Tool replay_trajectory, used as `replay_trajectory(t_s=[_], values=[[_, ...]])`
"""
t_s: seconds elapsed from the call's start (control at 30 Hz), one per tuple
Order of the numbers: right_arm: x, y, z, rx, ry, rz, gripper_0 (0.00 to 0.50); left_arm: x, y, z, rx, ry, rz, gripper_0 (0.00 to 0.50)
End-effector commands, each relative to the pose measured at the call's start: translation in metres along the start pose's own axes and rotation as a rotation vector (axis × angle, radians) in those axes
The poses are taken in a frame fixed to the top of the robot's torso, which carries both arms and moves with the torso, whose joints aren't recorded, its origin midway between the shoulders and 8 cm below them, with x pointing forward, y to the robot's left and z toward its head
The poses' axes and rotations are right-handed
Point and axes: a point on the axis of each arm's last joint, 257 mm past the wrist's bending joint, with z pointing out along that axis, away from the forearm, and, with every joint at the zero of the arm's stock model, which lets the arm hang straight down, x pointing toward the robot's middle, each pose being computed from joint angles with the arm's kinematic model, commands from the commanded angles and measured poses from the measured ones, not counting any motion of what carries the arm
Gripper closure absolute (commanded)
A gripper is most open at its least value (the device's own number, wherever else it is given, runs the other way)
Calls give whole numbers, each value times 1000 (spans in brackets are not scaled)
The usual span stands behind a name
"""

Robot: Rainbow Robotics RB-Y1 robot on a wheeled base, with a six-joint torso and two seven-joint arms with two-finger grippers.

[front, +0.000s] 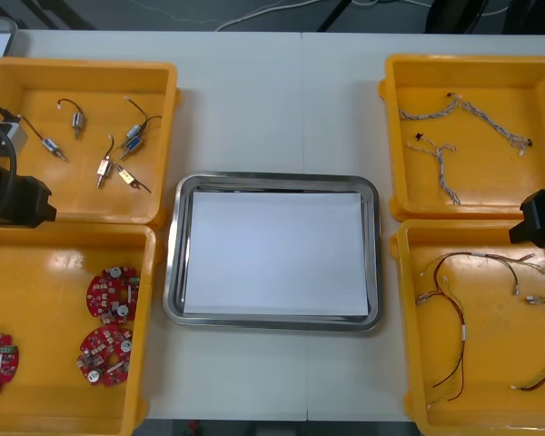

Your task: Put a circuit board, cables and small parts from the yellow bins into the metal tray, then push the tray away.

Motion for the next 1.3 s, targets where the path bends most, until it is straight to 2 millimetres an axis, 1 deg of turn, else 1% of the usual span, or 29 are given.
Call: replay_trajectory(t_s=[0.03, 1.3], values=[[-4, -4, -4, 0, -23, -4, 0, 0, 4, -1, -5, -17, 88, 0], [-4, -4, -4, 0, -23, -4, 0, 0, 4, -1, -5, -17, 88, 0]])
